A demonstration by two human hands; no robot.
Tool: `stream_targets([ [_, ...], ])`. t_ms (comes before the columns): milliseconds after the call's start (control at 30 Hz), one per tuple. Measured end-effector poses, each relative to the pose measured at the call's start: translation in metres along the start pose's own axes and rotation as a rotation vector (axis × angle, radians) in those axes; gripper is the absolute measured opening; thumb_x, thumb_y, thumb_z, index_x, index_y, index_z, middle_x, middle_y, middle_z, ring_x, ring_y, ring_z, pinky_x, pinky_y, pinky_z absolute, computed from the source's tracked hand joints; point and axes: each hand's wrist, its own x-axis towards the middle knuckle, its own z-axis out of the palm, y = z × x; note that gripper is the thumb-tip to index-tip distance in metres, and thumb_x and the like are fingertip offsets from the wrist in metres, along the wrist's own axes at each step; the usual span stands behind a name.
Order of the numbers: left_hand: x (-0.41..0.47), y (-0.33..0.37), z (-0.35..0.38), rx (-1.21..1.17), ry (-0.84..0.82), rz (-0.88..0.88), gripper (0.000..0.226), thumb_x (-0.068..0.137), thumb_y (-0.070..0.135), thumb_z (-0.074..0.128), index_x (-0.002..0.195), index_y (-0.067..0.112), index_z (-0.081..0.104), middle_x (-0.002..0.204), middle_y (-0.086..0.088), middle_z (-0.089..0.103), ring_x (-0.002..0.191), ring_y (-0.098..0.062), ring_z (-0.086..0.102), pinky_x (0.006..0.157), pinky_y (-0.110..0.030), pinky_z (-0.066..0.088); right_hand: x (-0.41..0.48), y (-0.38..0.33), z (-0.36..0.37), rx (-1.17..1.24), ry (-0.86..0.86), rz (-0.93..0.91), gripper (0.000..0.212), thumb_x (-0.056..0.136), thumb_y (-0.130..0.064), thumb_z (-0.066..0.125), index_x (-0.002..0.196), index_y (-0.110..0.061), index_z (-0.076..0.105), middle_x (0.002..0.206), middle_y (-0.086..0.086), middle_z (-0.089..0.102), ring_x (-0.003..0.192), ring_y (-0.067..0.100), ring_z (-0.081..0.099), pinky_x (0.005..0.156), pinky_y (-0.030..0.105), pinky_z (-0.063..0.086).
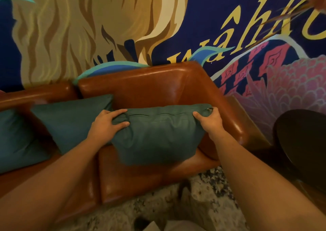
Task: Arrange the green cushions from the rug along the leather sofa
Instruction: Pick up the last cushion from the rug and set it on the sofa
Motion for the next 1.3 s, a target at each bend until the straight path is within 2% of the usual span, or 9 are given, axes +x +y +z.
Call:
stream_targets([
  [367,0.141,0.010,0.041,0.004,-0.022,-0.112,0.050,0.086,0.057,0.078,0.129,0.062,0.054,0.111,-0.002,0.052,0.112,-0.022,0.056,0.101,-0.042,0.046,0.170,-0.022,0.050,-0.083,-0.110,0.045,0.085,0.078,-0.046,0.091,0.145,-0.019,0.047,0.143,0.008,0.060,0.134,0.033,0.055,0.112,0.052,0.049],
  [667,0.241,-0.012,0.076,0.003,-0.107,-0.322,0.059,0.082,0.066,0.078,0.137,0.058,0.060,0.110,-0.004,0.062,0.104,-0.026,0.064,0.096,-0.047,0.054,0.289,-0.040,0.103,-0.202,-0.238,0.086,0.081,0.079,-0.051,0.088,0.140,-0.016,0.049,0.138,0.010,0.063,0.129,0.036,0.059,0.108,0.052,0.051],
  [833,0.283,-0.028,0.089,-0.022,-0.091,-0.401,0.075,0.063,0.087,0.061,0.134,0.062,0.057,0.115,-0.002,0.065,0.104,-0.025,0.066,0.095,-0.048,0.057,0.333,-0.047,0.135,-0.241,-0.260,0.097,0.075,0.081,-0.049,0.087,0.137,-0.015,0.051,0.136,0.011,0.064,0.127,0.036,0.060,0.106,0.050,0.052],
  [933,0.306,-0.029,0.094,-0.030,-0.072,-0.423,0.074,0.066,0.082,0.068,0.135,0.058,0.059,0.118,-0.005,0.065,0.106,-0.028,0.067,0.098,-0.048,0.056,0.358,-0.049,0.154,-0.217,-0.251,0.101,0.078,0.081,-0.051,0.087,0.141,-0.017,0.049,0.137,0.010,0.064,0.127,0.035,0.060,0.106,0.050,0.053],
  [1000,0.317,-0.027,0.102,-0.061,-0.043,-0.461,0.074,0.079,0.061,0.081,0.146,0.044,0.055,0.132,-0.013,0.057,0.119,-0.037,0.061,0.107,-0.050,0.050,0.369,-0.048,0.167,-0.151,-0.251,0.114,0.081,0.083,-0.050,0.085,0.146,-0.019,0.045,0.139,0.009,0.062,0.128,0.034,0.060,0.106,0.047,0.052],
  [1067,0.325,-0.027,0.118,-0.119,0.050,-0.543,0.090,0.083,0.043,0.087,0.159,0.029,0.040,0.147,-0.018,0.048,0.133,-0.041,0.052,0.112,-0.053,0.045,0.374,-0.040,0.179,-0.043,-0.258,0.132,0.086,0.083,-0.048,0.086,0.151,-0.022,0.040,0.139,0.005,0.061,0.128,0.030,0.060,0.108,0.046,0.051],
  [1167,0.324,-0.033,0.140,-0.340,0.274,-0.696,0.115,0.077,0.050,0.090,0.166,0.022,0.024,0.163,-0.013,0.041,0.147,-0.035,0.043,0.120,-0.052,0.039,0.371,-0.017,0.193,0.122,-0.247,0.158,0.093,0.078,-0.045,0.091,0.153,-0.027,0.038,0.137,-0.002,0.062,0.125,0.023,0.061,0.111,0.047,0.050],
  [1233,0.317,-0.040,0.154,-0.523,0.341,-0.795,0.120,0.066,0.071,0.088,0.162,0.024,0.034,0.157,-0.006,0.051,0.143,-0.030,0.050,0.118,-0.050,0.043,0.362,-0.001,0.199,0.242,-0.231,0.187,0.095,0.074,-0.049,0.092,0.152,-0.029,0.042,0.133,-0.008,0.065,0.122,0.017,0.064,0.110,0.045,0.052],
  [1300,0.307,-0.046,0.168,-0.749,0.368,-0.809,0.104,0.060,0.081,0.085,0.147,0.035,0.053,0.138,0.009,0.067,0.128,-0.018,0.063,0.111,-0.049,0.050,0.351,0.012,0.201,0.328,-0.243,0.202,0.097,0.065,-0.060,0.092,0.148,-0.035,0.049,0.132,-0.012,0.068,0.121,0.012,0.066,0.109,0.043,0.052],
])
